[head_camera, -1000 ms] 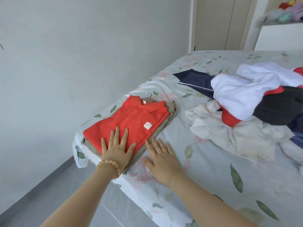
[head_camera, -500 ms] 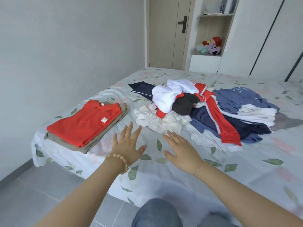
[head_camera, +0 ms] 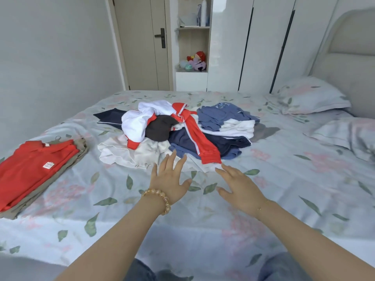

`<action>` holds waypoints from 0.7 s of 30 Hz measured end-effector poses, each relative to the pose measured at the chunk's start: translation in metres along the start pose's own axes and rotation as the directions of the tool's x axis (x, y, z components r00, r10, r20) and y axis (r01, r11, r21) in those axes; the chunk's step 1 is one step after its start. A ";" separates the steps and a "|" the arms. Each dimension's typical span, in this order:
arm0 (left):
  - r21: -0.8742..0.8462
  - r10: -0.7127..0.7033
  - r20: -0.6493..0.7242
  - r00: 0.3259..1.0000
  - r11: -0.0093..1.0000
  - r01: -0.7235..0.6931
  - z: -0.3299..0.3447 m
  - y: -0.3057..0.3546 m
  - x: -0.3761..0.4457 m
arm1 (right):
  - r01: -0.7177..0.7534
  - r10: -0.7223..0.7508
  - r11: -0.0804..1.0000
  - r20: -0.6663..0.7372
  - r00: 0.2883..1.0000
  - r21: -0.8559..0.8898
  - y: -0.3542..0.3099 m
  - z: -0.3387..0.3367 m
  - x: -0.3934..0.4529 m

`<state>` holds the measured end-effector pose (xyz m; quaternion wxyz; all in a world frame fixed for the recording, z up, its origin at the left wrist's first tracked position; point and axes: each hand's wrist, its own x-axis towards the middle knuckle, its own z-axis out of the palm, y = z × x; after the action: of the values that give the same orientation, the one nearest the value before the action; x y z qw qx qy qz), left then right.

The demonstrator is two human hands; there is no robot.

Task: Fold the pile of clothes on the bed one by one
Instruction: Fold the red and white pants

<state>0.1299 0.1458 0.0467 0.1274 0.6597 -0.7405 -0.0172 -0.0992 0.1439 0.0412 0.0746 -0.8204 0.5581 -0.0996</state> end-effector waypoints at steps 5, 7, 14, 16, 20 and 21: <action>-0.066 -0.010 0.041 0.999 0.998 0.012 0.048 0.009 0.023 | -0.098 0.099 0.994 -0.006 0.995 0.051 0.039 0.037 0.022; -0.095 -0.064 0.074 0.995 0.993 0.071 0.068 0.003 0.032 | -0.136 0.141 0.982 -0.033 0.989 0.128 0.046 0.057 0.044; -0.260 -0.169 -0.012 0.985 0.952 0.160 0.080 -0.014 0.080 | -0.056 0.121 0.970 -0.271 0.955 0.236 0.057 0.086 0.162; -0.301 -0.218 -0.020 0.976 0.932 0.202 0.082 -0.020 0.084 | -0.075 0.114 0.985 -0.260 0.959 0.153 0.053 0.093 0.194; -0.433 -0.251 -0.036 0.967 0.877 0.211 0.081 -0.029 0.085 | -0.091 0.124 0.990 -0.381 0.916 0.103 0.042 0.104 0.218; -0.466 -0.252 -0.046 0.967 0.861 0.202 0.080 -0.029 0.086 | -0.017 0.098 0.982 -0.435 0.895 0.186 0.041 0.101 0.217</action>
<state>0.1333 0.0466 -0.0225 0.3152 0.6936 -0.6248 -0.1710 -0.0336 -0.0719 -0.0488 0.0214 -0.7494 0.5733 -0.3305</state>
